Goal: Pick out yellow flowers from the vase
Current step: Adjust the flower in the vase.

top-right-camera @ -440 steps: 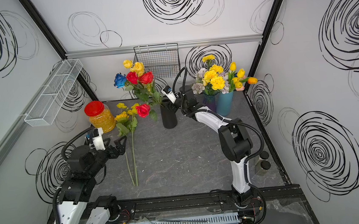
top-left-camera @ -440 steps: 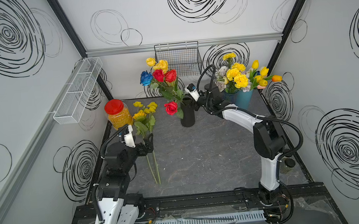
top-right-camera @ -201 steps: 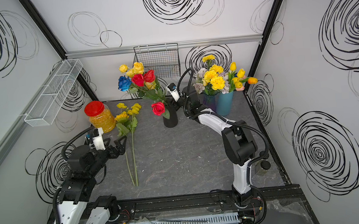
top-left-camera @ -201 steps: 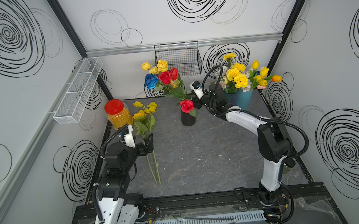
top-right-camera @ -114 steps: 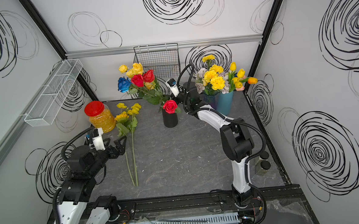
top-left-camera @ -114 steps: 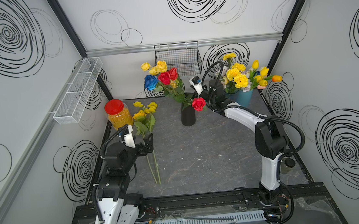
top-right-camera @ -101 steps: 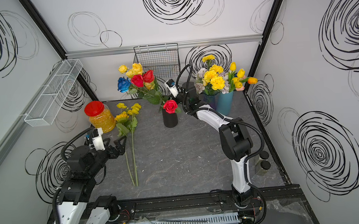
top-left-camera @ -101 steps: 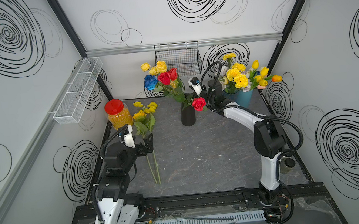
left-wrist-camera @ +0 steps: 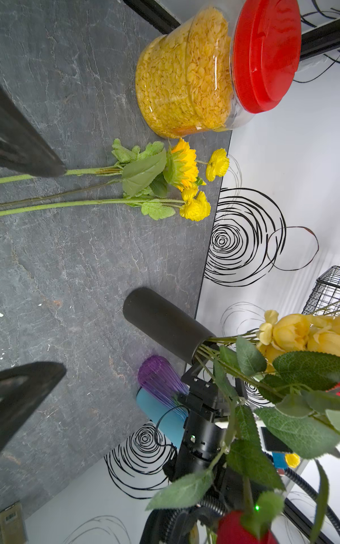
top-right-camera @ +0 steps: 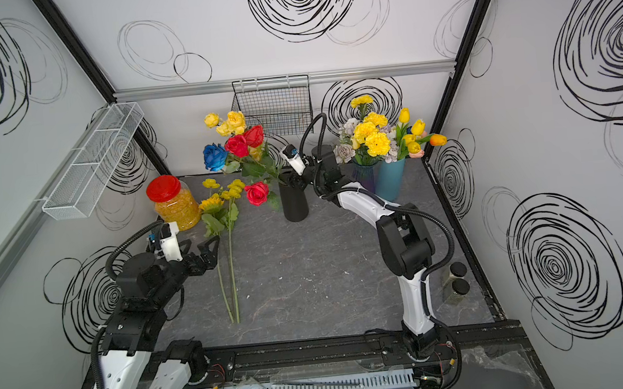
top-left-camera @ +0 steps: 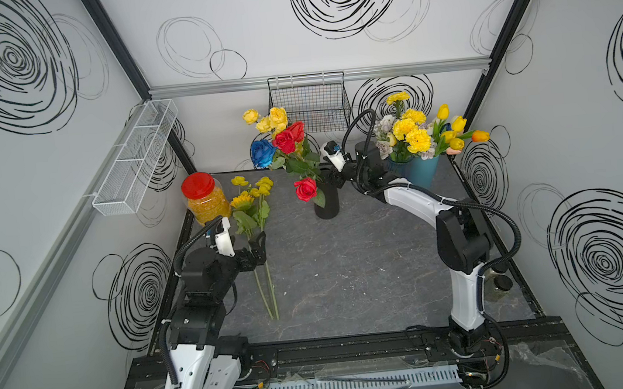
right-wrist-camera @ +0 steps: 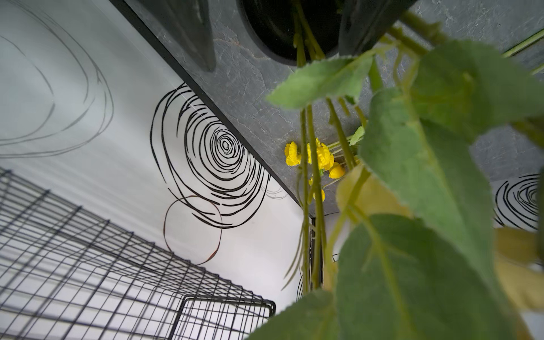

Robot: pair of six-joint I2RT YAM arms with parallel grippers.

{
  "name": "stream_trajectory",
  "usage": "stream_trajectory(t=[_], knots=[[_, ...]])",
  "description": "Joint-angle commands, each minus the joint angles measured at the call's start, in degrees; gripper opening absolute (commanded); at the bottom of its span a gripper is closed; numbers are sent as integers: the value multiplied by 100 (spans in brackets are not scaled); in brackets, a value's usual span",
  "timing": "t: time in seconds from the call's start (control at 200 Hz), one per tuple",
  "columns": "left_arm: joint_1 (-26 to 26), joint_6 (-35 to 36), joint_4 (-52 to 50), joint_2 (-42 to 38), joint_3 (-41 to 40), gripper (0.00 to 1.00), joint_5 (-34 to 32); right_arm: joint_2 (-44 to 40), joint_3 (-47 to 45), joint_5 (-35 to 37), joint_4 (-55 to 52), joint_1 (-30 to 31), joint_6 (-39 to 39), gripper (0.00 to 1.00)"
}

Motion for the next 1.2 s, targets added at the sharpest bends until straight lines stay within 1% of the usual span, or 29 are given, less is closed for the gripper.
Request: stream_trajectory(t=[0.0, 0.115, 0.42, 0.565, 0.751, 0.956, 1.066, 1.191], knots=[[15, -35, 201, -15, -36, 99, 9, 1, 211, -28, -161, 38, -107, 67], [13, -34, 197, -33, -36, 99, -2, 222, 495, 81, -251, 54, -122, 65], [47, -36, 206, -15, -40, 99, 26, 632, 903, 326, -403, 102, -288, 62], [65, -33, 215, -6, -35, 99, 34, 629, 889, 502, -359, 107, -214, 55], [91, -33, 232, 16, -43, 99, 82, 380, 611, 520, -113, 109, -67, 40], [107, -33, 241, 2, -45, 99, 110, 124, 445, 827, 120, 101, 331, 24], [109, -36, 241, -6, -43, 99, 104, 26, 376, 932, 236, 100, 576, 18], [109, -40, 242, -14, -45, 99, 104, -84, 282, 997, 362, 91, 809, 14]])
